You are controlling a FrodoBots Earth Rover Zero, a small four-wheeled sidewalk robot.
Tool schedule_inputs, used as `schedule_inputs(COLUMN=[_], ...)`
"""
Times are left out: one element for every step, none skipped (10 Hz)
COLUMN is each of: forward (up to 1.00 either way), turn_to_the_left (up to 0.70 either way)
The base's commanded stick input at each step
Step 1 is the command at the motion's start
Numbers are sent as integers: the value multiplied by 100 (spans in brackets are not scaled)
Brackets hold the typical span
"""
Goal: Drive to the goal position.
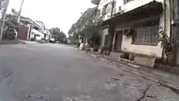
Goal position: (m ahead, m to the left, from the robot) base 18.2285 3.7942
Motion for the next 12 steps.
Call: schedule_inputs(forward=[100,100,100,100,100,100,100,100,100,100,100,100], turn_to_the_left=[14,0,3,2,3,5,0,0,0,0,0,1])
